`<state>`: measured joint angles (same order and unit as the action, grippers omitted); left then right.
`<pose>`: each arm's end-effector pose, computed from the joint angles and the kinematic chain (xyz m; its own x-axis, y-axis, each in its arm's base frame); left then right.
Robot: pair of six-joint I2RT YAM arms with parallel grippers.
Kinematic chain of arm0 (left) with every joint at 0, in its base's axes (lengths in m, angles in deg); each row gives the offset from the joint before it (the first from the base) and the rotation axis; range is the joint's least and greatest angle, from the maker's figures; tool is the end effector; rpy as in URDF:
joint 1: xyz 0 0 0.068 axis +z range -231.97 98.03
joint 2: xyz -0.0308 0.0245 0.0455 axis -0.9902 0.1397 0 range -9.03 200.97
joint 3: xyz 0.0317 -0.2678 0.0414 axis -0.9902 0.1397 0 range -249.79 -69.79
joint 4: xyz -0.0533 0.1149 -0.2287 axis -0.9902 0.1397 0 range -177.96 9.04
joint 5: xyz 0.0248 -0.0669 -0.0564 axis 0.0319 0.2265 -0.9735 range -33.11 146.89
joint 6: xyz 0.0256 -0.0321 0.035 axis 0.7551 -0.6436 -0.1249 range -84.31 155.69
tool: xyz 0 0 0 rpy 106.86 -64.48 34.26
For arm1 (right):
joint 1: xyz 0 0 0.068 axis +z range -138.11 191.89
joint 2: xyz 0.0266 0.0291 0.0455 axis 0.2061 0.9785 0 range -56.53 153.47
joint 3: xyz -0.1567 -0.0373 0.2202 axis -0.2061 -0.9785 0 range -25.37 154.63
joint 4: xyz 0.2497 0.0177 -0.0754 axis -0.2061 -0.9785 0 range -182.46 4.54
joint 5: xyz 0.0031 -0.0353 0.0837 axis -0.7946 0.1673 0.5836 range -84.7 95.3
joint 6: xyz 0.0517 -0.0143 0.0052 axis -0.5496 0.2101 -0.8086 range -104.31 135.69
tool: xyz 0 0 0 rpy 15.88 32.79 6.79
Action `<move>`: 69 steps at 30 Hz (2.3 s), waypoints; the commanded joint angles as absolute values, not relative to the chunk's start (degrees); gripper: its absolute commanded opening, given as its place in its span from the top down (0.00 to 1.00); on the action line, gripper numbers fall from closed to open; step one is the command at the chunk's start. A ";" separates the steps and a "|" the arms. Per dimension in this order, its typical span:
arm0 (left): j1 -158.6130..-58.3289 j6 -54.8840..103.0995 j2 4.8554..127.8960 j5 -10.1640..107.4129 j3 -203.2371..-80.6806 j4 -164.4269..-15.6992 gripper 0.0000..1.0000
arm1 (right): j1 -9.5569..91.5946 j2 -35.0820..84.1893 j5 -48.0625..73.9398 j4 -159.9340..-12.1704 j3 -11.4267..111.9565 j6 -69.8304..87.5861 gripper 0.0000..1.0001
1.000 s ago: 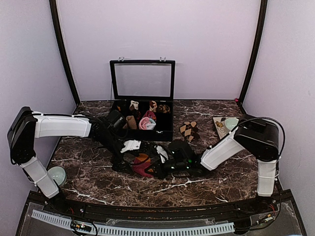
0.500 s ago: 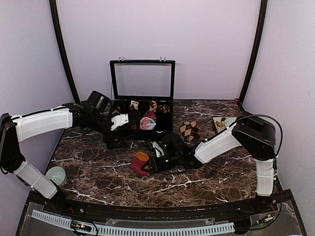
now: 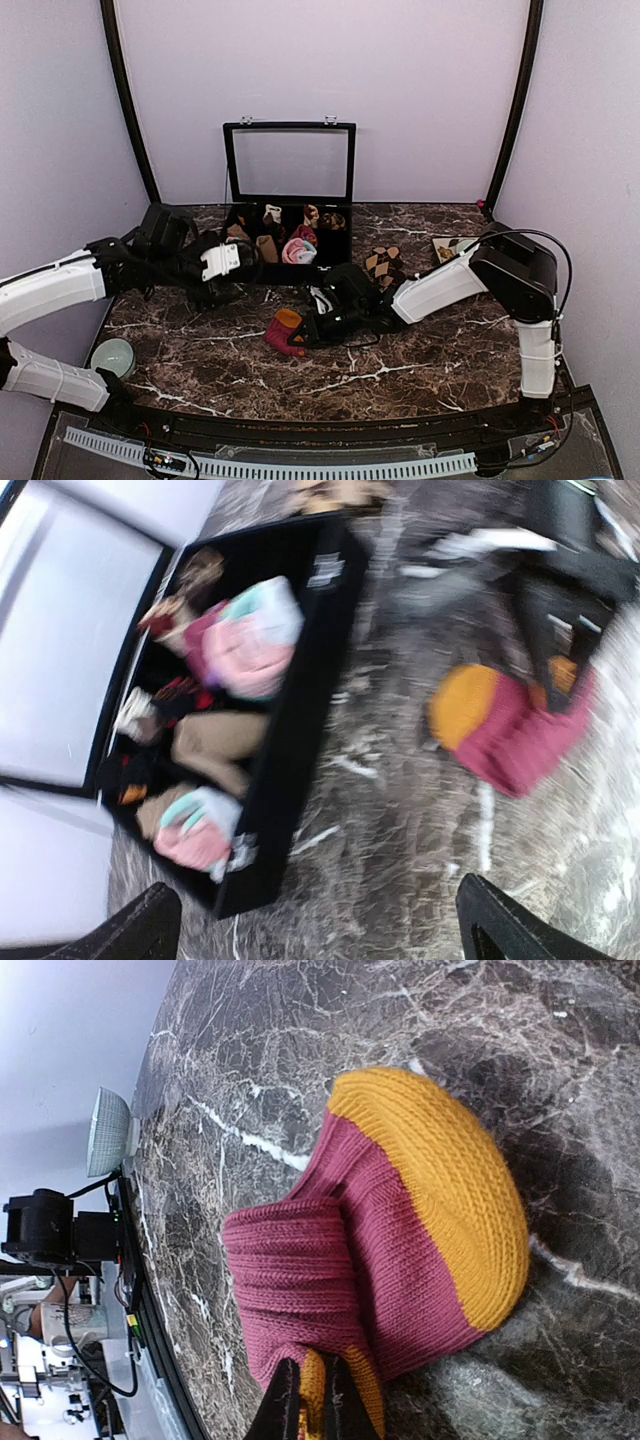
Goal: Roll the socks
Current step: Roll the sock at the center of the board.
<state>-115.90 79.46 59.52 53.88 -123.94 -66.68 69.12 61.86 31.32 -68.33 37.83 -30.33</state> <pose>0.2185 -0.1492 0.2925 0.0606 0.7918 -0.6078 0.7629 0.3559 0.5398 0.2132 0.3600 0.1136 -0.9100 -0.2189 -0.3521 -0.4143 0.5091 0.7544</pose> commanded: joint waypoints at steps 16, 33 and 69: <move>-129.57 92.49 53.41 41.25 -108.16 -72.75 0.16 | 65.77 66.72 36.67 -59.13 31.43 -50.42 1.00; -134.44 100.63 74.96 44.44 -113.39 -82.59 0.27 | 64.58 68.97 37.69 -56.42 31.65 -52.94 1.00; -126.35 88.15 94.13 45.45 -124.97 -68.39 0.69 | 64.05 65.46 33.99 -44.10 23.57 -50.38 0.65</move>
